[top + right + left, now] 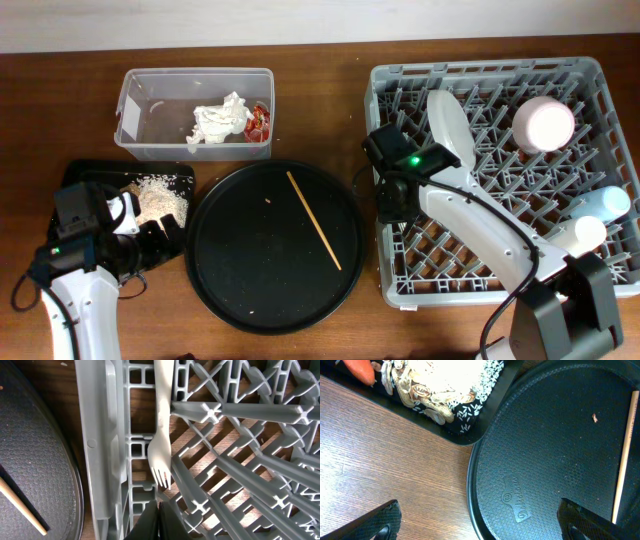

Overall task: Sort waste into correct bins and load items into the dishwasher rack
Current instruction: 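Reach the right gripper to the wooden chopstick on the black tray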

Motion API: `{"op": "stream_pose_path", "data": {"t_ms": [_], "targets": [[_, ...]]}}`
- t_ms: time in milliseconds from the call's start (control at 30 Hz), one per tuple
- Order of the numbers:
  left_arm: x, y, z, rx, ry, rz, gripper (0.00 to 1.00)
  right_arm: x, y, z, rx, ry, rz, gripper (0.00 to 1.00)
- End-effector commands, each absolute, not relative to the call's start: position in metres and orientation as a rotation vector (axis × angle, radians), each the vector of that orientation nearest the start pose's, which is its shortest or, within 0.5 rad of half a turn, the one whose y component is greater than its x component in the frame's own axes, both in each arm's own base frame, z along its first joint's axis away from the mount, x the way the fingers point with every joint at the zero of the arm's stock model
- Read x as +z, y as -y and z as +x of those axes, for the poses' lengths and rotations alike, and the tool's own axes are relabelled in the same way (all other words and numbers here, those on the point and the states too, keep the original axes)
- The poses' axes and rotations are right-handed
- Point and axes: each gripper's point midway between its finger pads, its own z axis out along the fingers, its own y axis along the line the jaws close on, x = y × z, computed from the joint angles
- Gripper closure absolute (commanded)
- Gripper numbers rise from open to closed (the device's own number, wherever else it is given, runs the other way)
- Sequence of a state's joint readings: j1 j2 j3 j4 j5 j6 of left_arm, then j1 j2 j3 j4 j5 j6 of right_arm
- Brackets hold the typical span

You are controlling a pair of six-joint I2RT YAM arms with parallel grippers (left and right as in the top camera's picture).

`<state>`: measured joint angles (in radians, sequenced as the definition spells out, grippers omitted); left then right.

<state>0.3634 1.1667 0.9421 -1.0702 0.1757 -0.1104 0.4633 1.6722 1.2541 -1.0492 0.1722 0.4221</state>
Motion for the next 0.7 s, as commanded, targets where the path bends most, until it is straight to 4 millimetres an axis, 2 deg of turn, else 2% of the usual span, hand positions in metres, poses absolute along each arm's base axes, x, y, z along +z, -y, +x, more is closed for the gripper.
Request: {"op": "stream_pose_path", "data": {"t_ms": [0,67,100,167,200,300,333,400,433,467,567,667], "targets": [[0.128,-0.055,0.23,-0.213,-2.755,-0.648,0.01,0.128,-0.123,0.319,-0.108,-2.866,-0.067,0.93],[0.128,-0.055,0.23,-0.213,-2.755,-0.647,0.01,0.168,-0.154,0.331,0.063,-2.778,-0.248,0.92],[0.128,-0.055,0.23,-0.213,-2.755,-0.648,0.01,0.183,-0.176,0.333,0.161,-2.726,-0.383,0.86],[0.128,-0.055,0.23,-0.212,-2.752,-0.647,0.01,0.191,-0.209,0.329,0.275,-2.65,-0.596,0.73],[0.128,-0.055,0.231,-0.212,-2.752,-0.647,0.01,0.185,-0.218,0.326,0.277,-2.648,-0.641,0.66],[0.128,-0.055,0.231,-0.212,-2.752,-0.647,0.01,0.152,-0.244,0.321,0.27,-2.688,-0.734,0.61],[0.128,-0.055,0.231,-0.212,-2.752,-0.647,0.01,0.128,-0.256,0.32,0.257,-2.723,-0.778,0.55],[0.128,-0.055,0.231,-0.212,-2.752,-0.647,0.01,0.1,-0.265,0.32,0.237,-2.765,-0.814,0.53],[0.128,-0.055,0.231,-0.212,-2.752,-0.647,0.01,0.076,-0.273,0.32,0.239,-2.802,-0.84,0.53],[0.128,-0.055,0.231,-0.212,-2.752,-0.646,0.01,0.064,-0.279,0.319,0.255,-2.816,-0.853,0.53],[0.128,-0.055,0.231,-0.212,-2.752,-0.647,0.01,0.037,-0.286,0.322,0.255,-2.837,-0.87,0.53],[0.128,-0.055,0.231,-0.212,-2.751,-0.647,0.01,0.019,-0.285,0.32,0.236,-2.873,-0.88,0.53]]}}
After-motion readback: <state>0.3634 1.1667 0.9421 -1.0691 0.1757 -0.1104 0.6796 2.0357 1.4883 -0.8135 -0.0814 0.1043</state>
